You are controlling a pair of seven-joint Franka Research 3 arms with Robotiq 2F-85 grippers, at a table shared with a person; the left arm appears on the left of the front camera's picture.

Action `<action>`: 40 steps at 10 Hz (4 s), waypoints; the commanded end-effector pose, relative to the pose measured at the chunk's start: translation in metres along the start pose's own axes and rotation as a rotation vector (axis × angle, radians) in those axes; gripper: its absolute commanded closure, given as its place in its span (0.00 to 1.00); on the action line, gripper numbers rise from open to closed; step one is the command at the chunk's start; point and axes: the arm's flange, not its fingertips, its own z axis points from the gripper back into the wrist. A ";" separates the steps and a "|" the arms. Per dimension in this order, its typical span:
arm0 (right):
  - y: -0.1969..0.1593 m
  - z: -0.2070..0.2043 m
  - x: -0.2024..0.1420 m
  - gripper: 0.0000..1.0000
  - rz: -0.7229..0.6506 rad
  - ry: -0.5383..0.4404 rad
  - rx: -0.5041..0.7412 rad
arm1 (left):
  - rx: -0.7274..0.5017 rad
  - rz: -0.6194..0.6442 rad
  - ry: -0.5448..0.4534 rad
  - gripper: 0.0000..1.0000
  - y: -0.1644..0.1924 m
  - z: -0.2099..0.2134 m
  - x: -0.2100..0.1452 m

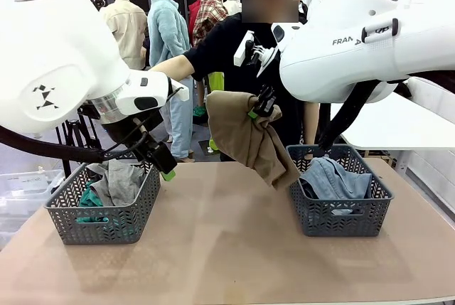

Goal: Sort the tops and bottoms.
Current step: Sort the clothes according to human instructions.

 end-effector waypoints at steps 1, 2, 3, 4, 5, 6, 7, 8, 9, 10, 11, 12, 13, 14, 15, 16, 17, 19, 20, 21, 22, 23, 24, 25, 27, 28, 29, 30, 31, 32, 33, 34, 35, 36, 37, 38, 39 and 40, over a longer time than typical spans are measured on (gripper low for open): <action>-0.001 0.003 0.005 1.00 -0.009 0.005 -0.004 | -0.013 -0.052 -0.006 0.00 0.019 0.028 -0.027; -0.001 0.003 0.005 1.00 -0.009 0.005 -0.004 | 0.000 -0.084 0.017 0.00 0.032 0.042 -0.043; -0.001 0.003 0.005 1.00 -0.009 0.005 -0.004 | 0.007 -0.088 0.007 0.00 0.044 0.056 -0.058; -0.001 0.003 0.005 1.00 -0.009 0.005 -0.004 | 0.029 -0.071 0.000 0.00 0.052 0.073 -0.072; -0.001 0.003 0.005 1.00 -0.009 0.005 -0.004 | 0.037 -0.113 0.040 0.00 0.057 0.090 -0.084; -0.001 0.003 0.005 1.00 -0.009 0.005 -0.004 | 0.085 -0.130 0.099 0.00 0.061 0.107 -0.095; -0.001 0.003 0.005 1.00 -0.009 0.005 -0.004 | 0.125 -0.123 0.121 0.00 0.064 0.121 -0.104; -0.001 0.003 0.005 1.00 -0.009 0.005 -0.004 | 0.157 -0.113 0.134 0.00 0.067 0.133 -0.114; -0.001 0.003 0.005 1.00 -0.009 0.005 -0.004 | 0.174 -0.110 0.118 0.00 0.068 0.144 -0.125; -0.001 0.003 0.005 1.00 -0.009 0.005 -0.004 | 0.181 -0.096 0.074 0.00 0.069 0.151 -0.133; -0.001 0.003 0.005 1.00 -0.009 0.005 -0.004 | 0.169 -0.113 0.027 0.00 0.067 0.152 -0.135; -0.001 0.003 0.005 1.00 -0.009 0.005 -0.004 | 0.158 -0.118 -0.006 0.00 0.066 0.151 -0.134; -0.001 0.003 0.005 1.00 -0.009 0.005 -0.004 | 0.123 -0.135 -0.049 0.00 0.065 0.151 -0.130; 0.000 0.000 0.000 1.00 0.000 -0.001 0.001 | 0.175 -0.086 0.043 0.00 0.063 0.160 -0.131; -0.001 -0.006 0.012 1.00 0.049 -0.075 0.006 | 0.175 -0.086 0.043 0.00 0.063 0.160 -0.131; -0.006 -0.018 0.025 1.00 0.098 -0.165 0.036 | 0.175 -0.086 0.043 0.00 0.063 0.160 -0.131; -0.011 -0.031 0.041 1.00 0.125 -0.207 0.059 | 0.175 -0.086 0.043 0.00 0.063 0.160 -0.131; -0.020 -0.063 0.079 1.00 0.198 -0.303 0.091 | 0.175 -0.086 0.043 0.00 0.063 0.160 -0.131; -0.023 -0.083 0.098 1.00 0.224 -0.342 0.122 | 0.175 -0.086 0.043 0.00 0.063 0.160 -0.131; -0.026 -0.110 0.115 1.00 0.244 -0.376 0.159 | 0.175 -0.086 0.043 0.00 0.063 0.160 -0.131; -0.025 -0.134 0.132 1.00 0.251 -0.387 0.198 | 0.175 -0.086 0.043 0.00 0.063 0.160 -0.131; 0.002 -0.083 0.114 1.00 0.225 -0.310 0.108 | 0.175 -0.086 0.043 0.00 0.063 0.160 -0.131; 0.002 -0.083 0.114 1.00 0.225 -0.310 0.108 | 0.175 -0.086 0.043 0.00 0.063 0.160 -0.131; 0.002 -0.083 0.114 1.00 0.225 -0.310 0.108 | 0.175 -0.086 0.043 0.00 0.063 0.160 -0.131; 0.002 -0.083 0.114 1.00 0.225 -0.310 0.108 | 0.175 -0.086 0.043 0.00 0.063 0.160 -0.131; -0.002 -0.093 0.113 1.00 0.242 -0.331 0.133 | 0.175 -0.086 0.043 0.00 0.063 0.160 -0.131; -0.004 -0.112 0.121 1.00 0.266 -0.372 0.111 | 0.175 -0.086 0.043 0.00 0.063 0.160 -0.131; -0.005 -0.126 0.134 1.00 0.309 -0.437 0.101 | 0.175 -0.086 0.043 0.00 0.063 0.160 -0.131; -0.005 -0.140 0.151 1.00 0.340 -0.478 0.111 | 0.175 -0.086 0.043 0.00 0.063 0.160 -0.131; -0.005 -0.156 0.171 1.00 0.382 -0.508 0.139 | 0.175 -0.086 0.043 0.00 0.063 0.160 -0.131; -0.005 -0.171 0.188 1.00 0.415 -0.528 0.168 | 0.175 -0.086 0.043 0.00 0.063 0.160 -0.131; -0.005 -0.187 0.204 1.00 0.440 -0.562 0.194 | 0.175 -0.086 0.043 0.00 0.063 0.160 -0.131; -0.003 -0.207 0.217 1.00 0.451 -0.614 0.226 | 0.175 -0.086 0.043 0.00 0.063 0.160 -0.131; 0.004 -0.232 0.231 1.00 0.455 -0.683 0.270 | 0.175 -0.086 0.043 0.00 0.063 0.160 -0.131; 0.010 -0.258 0.240 1.00 0.452 -0.714 0.303 | 0.175 -0.086 0.043 0.00 0.063 0.160 -0.131; 0.015 -0.285 0.245 1.00 0.443 -0.734 0.351 | 0.175 -0.086 0.043 0.00 0.063 0.160 -0.131; 0.020 -0.309 0.246 1.00 0.436 -0.764 0.393 | 0.175 -0.086 0.043 0.00 0.063 0.160 -0.131; 0.027 -0.332 0.243 1.00 0.429 -0.750 0.431 | 0.175 -0.086 0.043 0.00 0.063 0.160 -0.131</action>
